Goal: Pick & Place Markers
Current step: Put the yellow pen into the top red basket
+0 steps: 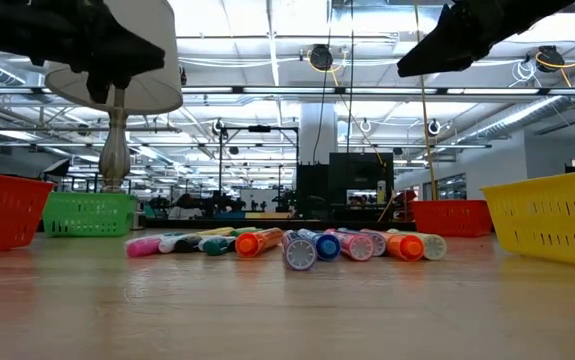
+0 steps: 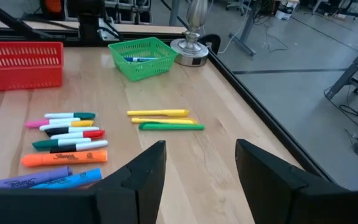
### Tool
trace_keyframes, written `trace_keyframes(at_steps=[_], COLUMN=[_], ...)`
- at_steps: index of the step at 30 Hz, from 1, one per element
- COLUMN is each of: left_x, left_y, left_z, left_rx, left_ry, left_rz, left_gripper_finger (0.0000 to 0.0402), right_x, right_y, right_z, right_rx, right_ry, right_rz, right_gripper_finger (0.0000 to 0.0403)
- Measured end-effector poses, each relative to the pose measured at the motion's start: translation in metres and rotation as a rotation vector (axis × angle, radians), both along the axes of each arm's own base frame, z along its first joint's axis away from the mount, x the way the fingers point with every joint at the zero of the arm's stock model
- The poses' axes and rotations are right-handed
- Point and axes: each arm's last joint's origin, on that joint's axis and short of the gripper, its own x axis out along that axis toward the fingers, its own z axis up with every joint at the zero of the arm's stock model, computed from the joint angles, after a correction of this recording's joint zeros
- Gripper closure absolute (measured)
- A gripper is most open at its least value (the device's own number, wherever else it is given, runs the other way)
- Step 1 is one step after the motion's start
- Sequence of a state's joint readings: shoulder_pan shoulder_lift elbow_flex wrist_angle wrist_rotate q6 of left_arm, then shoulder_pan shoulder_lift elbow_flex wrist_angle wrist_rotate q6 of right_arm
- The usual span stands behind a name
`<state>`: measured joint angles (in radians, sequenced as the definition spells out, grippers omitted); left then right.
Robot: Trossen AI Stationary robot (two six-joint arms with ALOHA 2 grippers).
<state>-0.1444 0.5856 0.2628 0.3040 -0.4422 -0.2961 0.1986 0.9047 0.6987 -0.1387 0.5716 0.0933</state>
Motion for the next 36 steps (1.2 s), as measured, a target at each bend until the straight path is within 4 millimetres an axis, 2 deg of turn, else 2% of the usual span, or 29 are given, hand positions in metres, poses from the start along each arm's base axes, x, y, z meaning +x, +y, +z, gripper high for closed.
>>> trace_keyframes(at_steps=[3, 8, 13, 21, 24, 31, 36], left_x=[0.005, 0.019, 0.033, 0.082, 0.099, 0.147, 0.168], left_y=[0.004, 0.016, 0.035, 0.062, 0.074, 0.098, 0.109], left_z=[-0.007, -0.029, -0.049, -0.026, -0.021, -0.038, -0.055], left_rx=[-0.059, -0.22, -0.343, -0.468, -0.544, -0.641, -0.655], left_ry=[0.062, 0.17, 0.43, 0.642, 0.731, 0.935, 1.035], left_rz=[0.041, 0.142, 0.238, 0.279, 0.345, 0.262, 0.258], left_gripper_finger=[0.0316, 0.0315, 0.0308, 0.0216, 0.0198, 0.021, 0.0227], right_x=[0.0, 0.0, 0.0, 0.0, 0.0, 0.0, 0.0], right_y=[0.0, 0.0, 0.0, 0.0, 0.0, 0.0, 0.0], right_z=[0.0, 0.0, 0.0, 0.0, 0.0, 0.0, 0.0], right_rx=[-0.001, -0.001, -0.001, -0.005, -0.004, -0.002, -0.002], right_ry=[0.002, 0.002, 0.001, 0.002, 0.002, 0.0, 0.0], right_rz=[0.0, 0.0, 0.0, -0.001, -0.001, -0.002, -0.002], right_gripper_finger=[0.022, 0.022, 0.022, 0.022, 0.022, 0.022, 0.022])
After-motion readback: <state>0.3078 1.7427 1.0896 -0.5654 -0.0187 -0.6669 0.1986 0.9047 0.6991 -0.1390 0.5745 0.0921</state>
